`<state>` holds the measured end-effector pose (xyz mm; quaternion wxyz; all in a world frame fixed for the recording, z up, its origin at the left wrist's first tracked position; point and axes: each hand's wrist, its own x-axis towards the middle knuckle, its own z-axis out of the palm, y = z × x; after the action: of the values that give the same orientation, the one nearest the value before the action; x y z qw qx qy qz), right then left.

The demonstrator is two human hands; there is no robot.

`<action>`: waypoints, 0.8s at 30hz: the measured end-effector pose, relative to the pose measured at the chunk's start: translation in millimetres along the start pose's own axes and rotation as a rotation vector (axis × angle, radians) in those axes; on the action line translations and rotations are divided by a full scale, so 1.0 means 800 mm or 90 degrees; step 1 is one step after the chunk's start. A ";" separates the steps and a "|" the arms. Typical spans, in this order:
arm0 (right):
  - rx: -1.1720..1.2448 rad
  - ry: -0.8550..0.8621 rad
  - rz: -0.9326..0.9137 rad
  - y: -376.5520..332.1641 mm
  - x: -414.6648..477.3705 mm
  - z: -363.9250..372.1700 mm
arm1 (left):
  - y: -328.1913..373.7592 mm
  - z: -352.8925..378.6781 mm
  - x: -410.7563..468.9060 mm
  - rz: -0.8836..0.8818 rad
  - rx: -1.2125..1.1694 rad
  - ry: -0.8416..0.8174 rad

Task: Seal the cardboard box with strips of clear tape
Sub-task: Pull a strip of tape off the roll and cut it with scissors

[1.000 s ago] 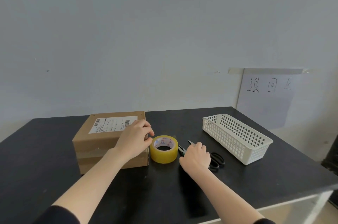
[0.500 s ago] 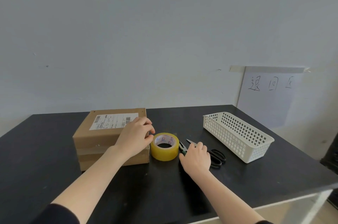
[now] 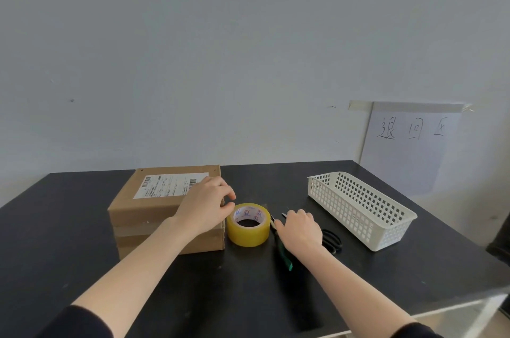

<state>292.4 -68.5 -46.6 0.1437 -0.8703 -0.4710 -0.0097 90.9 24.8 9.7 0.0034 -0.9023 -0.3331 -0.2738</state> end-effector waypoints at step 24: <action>0.197 -0.148 -0.193 -0.008 0.106 0.015 | 0.005 0.023 0.094 0.014 -0.026 -0.145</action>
<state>333.3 7.2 -43.4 0.2169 -0.7526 -0.6054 0.1416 149.6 69.8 32.0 -0.0498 -0.9311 -0.3157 -0.1758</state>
